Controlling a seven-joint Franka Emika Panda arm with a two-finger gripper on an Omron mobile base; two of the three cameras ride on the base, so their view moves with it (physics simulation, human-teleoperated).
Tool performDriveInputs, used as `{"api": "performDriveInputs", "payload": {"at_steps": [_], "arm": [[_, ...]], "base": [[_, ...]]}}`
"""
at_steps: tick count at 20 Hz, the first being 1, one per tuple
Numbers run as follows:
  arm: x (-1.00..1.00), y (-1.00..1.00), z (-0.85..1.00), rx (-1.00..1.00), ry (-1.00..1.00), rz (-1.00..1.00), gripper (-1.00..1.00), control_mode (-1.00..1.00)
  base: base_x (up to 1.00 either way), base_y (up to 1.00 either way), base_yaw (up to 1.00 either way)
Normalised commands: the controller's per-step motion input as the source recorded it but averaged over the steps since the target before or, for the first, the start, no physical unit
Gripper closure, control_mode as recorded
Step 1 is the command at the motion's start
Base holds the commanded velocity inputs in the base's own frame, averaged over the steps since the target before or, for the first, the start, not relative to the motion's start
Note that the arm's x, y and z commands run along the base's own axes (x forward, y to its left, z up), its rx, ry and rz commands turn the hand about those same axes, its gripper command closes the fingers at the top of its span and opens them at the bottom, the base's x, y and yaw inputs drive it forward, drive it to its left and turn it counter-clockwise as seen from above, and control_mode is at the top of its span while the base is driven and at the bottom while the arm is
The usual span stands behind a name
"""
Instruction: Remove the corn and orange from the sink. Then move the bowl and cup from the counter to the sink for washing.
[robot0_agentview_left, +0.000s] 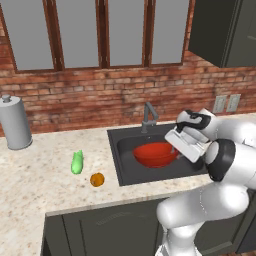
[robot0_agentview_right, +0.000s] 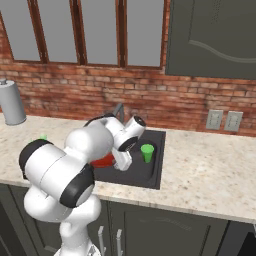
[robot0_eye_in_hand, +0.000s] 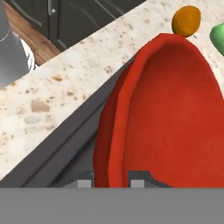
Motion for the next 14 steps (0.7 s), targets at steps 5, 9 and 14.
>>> {"api": "performDriveInputs", "payload": {"at_steps": [5, 9, 14], "arm": [[0.14, 0.03, -0.18, 0.00, 0.00, 0.04, 1.00, -1.00], [0.10, 0.02, -0.16, 0.00, 0.00, 0.05, 1.00, -1.00], [0.07, 0.02, -0.12, 0.00, 0.00, 0.07, 1.00, -1.00]], "base": [[0.00, 0.00, 0.00], [0.00, 0.00, 0.00], [0.00, 0.00, 0.00]]}}
